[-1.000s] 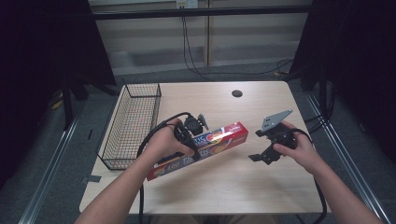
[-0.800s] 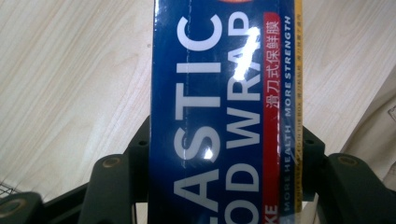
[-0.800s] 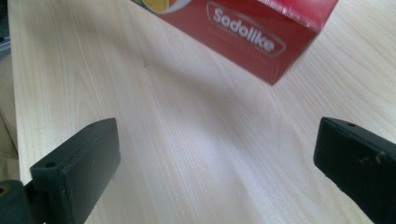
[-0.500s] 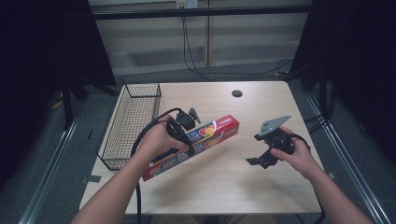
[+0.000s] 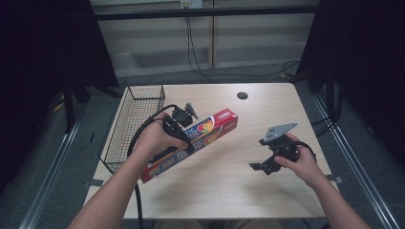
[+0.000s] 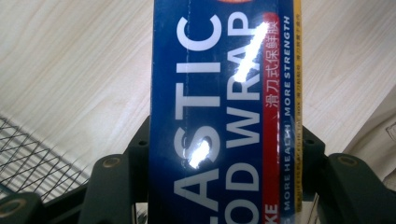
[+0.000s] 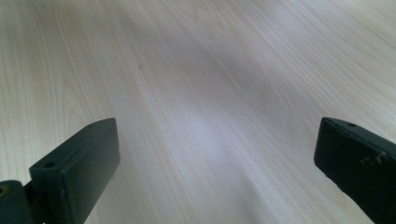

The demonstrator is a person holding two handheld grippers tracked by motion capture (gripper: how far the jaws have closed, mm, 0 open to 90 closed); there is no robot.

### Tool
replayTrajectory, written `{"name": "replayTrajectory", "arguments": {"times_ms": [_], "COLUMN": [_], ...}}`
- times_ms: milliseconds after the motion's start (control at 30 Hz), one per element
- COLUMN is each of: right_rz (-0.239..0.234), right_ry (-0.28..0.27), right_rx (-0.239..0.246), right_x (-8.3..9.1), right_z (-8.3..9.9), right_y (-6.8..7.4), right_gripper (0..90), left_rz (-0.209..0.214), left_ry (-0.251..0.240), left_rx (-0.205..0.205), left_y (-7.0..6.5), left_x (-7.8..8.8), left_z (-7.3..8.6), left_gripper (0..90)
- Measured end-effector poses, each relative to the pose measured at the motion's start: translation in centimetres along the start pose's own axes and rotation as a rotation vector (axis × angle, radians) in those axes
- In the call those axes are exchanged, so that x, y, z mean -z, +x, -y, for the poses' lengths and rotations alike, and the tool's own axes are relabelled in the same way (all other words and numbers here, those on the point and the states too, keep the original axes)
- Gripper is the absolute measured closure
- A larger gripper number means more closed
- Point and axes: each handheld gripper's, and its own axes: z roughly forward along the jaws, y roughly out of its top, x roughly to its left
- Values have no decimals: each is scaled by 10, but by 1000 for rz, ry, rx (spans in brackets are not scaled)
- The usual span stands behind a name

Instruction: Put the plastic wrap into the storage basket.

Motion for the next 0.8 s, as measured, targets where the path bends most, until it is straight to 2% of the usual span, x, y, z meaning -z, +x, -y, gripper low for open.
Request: {"name": "replayTrajectory", "arguments": {"times_ms": [233,333,433,467,500,567,600,767,800], "right_rz": [14,13,25,40,40,44,31,46,41], "right_ry": [-7,-6,-13,-13,-13,-19,-18,-3,-2], "right_rx": [0,6,2,-4,-4,-7,-9,-12,-15], "right_x": [0,-1,-2,-2,-2,-2,-2,-4,-4], "right_z": [2,3,4,3,3,4,4,5,5], "right_y": [2,3,5,4,4,4,3,4,5], "right_gripper": [1,1,0,0,0,0,0,0,0], "left_rz": [-6,-23,-25,-28,-29,-41,-37,-43,-40], "left_ry": [-7,-6,-17,-13,-18,-12,-26,-29,-34], "left_rx": [49,64,101,96,117,118,148,153,166], "left_y": [7,9,11,12,12,14,15,19,20], "left_x": [7,9,12,13,14,17,18,21,22], "left_z": [3,3,4,5,5,5,7,10,10], "left_gripper": [429,429,429,429,429,429,428,428,428]}}
